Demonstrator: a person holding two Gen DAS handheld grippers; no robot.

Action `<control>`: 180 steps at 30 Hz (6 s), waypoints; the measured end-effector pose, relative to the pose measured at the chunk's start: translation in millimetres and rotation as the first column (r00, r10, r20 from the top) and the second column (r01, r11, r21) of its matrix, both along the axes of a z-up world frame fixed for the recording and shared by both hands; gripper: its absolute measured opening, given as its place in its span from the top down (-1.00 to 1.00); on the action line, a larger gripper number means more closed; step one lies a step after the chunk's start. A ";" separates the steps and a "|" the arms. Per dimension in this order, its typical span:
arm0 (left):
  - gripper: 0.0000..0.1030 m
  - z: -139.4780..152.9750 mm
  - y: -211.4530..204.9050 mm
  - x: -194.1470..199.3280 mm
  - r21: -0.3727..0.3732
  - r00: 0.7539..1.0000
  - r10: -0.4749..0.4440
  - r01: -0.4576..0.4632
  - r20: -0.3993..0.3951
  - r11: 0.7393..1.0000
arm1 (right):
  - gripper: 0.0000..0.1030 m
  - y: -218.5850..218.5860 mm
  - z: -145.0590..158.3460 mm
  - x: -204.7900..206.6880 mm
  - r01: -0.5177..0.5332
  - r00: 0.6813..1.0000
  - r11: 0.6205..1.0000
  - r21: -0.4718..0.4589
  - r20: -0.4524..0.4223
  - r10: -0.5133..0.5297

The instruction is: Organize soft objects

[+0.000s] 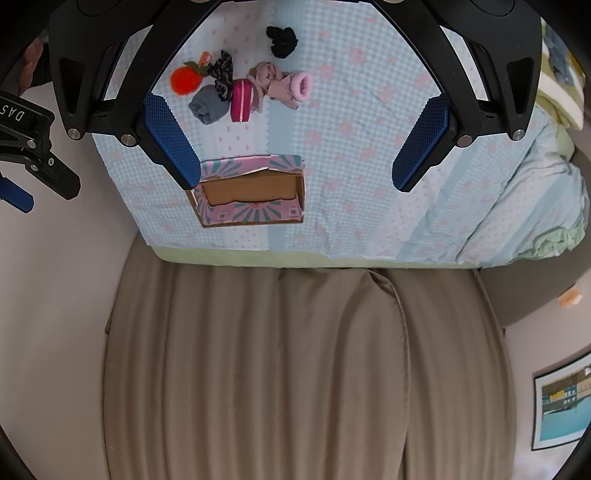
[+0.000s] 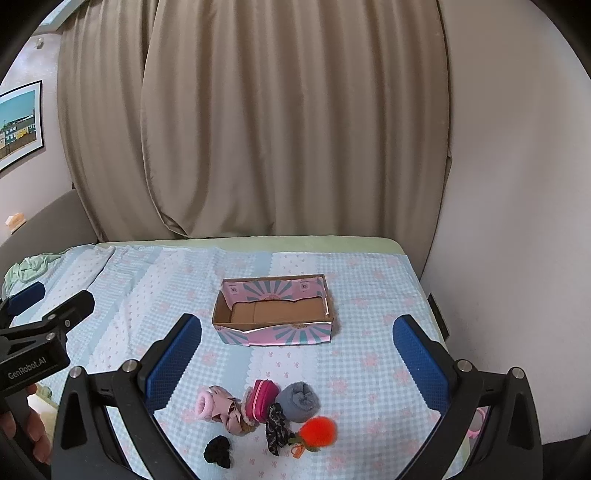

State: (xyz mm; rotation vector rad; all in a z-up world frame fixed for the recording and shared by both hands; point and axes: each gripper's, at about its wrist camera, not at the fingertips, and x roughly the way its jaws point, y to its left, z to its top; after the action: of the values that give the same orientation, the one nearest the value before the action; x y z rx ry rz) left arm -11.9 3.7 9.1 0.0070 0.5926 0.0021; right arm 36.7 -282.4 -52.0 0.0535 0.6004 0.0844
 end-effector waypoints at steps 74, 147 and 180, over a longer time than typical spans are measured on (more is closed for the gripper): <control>-0.99 -240.5 55.3 65.8 -0.036 0.861 -0.323 0.336 -0.393 0.941 | -1.00 52.5 -184.6 18.4 0.087 0.964 0.996 -0.030 -0.249 -0.092; 0.47 -204.3 25.2 96.8 -0.085 0.824 -0.446 0.446 -0.349 0.891 | 0.35 49.3 -183.5 53.7 0.018 0.954 1.000 0.013 -0.301 -0.014; 0.47 -188.0 -52.6 333.1 -0.153 0.873 -0.158 0.097 -0.462 0.983 | 0.35 6.2 -162.3 325.8 -0.193 0.862 0.975 0.114 -0.456 0.224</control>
State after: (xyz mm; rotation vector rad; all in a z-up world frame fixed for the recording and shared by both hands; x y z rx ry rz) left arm 321.2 -48.9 -178.9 -0.0776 1.0835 -0.1708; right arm 362.5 -276.2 -214.3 0.0719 1.0881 0.3086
